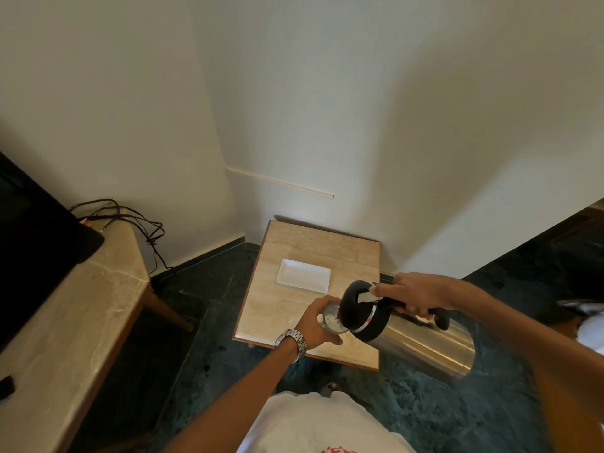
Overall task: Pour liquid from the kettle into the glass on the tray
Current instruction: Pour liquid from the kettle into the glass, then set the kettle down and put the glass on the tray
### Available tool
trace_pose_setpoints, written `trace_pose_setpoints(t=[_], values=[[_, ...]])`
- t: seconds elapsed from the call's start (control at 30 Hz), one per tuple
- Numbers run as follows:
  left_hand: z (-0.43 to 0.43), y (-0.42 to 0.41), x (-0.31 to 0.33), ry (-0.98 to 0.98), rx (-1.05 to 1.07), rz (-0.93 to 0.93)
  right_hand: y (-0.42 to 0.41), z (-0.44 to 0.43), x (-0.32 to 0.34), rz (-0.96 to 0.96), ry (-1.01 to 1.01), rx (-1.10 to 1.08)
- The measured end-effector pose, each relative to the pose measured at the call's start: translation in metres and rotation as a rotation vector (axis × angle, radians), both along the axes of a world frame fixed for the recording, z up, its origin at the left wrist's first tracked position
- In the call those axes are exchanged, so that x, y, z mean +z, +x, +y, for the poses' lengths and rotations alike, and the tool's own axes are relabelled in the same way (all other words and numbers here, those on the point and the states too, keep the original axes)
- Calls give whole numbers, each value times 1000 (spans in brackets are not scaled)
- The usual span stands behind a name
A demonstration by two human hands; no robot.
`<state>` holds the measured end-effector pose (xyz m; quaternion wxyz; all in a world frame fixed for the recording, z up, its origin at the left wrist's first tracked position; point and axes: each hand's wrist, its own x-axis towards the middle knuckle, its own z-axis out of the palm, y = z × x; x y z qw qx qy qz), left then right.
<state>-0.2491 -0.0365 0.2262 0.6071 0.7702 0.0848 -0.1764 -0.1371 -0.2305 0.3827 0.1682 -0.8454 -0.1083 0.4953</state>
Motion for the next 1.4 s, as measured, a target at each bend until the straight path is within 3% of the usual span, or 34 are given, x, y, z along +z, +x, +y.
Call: trace_pose_setpoints(t=[0.47,0.8,0.97,1.13,1.4], values=[[-3,12,-5,15,-2,-17,9,-4,-1,8,10,-23],[-5,45,-3,-9,53,2,19,-34,-13,-274,96,-47],[-4,76,-2,12,74,17,26,-58,-27,-333,215,-294],[-5,122,-12,19,119,33,36,-71,-64,-375,348,-700],[20,204,-136,21,302,57,75,-44,-203,-415,523,-1285]])
